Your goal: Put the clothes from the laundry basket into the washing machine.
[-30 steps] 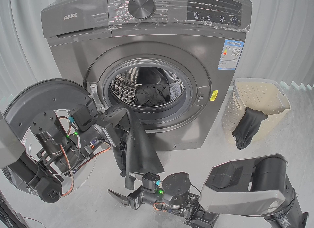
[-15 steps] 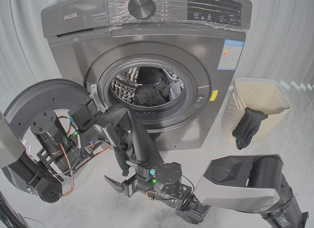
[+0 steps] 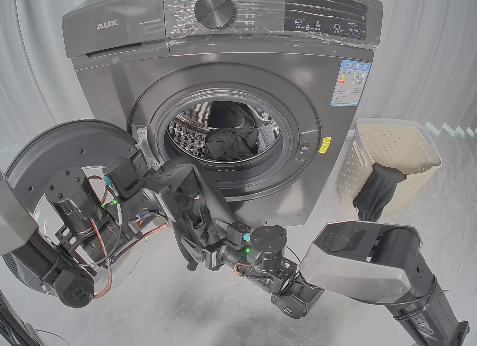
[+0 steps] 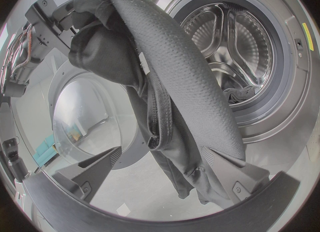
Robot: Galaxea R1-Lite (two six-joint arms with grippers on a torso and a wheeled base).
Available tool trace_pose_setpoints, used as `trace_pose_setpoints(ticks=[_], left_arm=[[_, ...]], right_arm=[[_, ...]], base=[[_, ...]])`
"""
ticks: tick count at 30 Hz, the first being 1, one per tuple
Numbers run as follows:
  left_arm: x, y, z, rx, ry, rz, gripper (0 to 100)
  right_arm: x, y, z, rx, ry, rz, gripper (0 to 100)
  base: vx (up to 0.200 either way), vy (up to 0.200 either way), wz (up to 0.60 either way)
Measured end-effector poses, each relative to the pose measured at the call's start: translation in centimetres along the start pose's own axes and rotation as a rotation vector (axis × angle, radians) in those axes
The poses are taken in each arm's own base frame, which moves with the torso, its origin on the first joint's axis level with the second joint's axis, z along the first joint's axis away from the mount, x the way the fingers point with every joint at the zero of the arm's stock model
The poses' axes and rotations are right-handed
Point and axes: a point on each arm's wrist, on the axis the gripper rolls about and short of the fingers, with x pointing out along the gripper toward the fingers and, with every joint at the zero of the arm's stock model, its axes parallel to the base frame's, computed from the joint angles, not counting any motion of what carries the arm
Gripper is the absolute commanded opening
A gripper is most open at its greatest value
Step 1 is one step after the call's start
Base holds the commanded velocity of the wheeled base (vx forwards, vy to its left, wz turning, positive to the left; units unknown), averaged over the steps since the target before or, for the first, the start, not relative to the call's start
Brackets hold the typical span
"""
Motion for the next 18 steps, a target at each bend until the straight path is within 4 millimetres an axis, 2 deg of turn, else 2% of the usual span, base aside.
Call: trace_pose_setpoints(ticks=[11, 12, 18], left_arm=[[0.0, 0.0, 0.1, 0.001, -0.002, 0.0, 0], [0.0, 0.0, 0.0, 0.0, -0.001, 0.0, 0], [0.0, 0.1, 0.1, 0.001, -0.002, 0.003, 0]], right_arm=[[1.5, -0.8, -0.5, -0.031, -0.039, -0.035, 100], [1.5, -0.8, -0.6, -0.031, -0.042, -0.037, 0], [1.7, -1.1, -1.0, -0.037, -0.051, -0.045, 0]], base=[[0.0, 0.0, 0.0], [0.0, 0.0, 0.0], [0.0, 0.0, 0.0]])
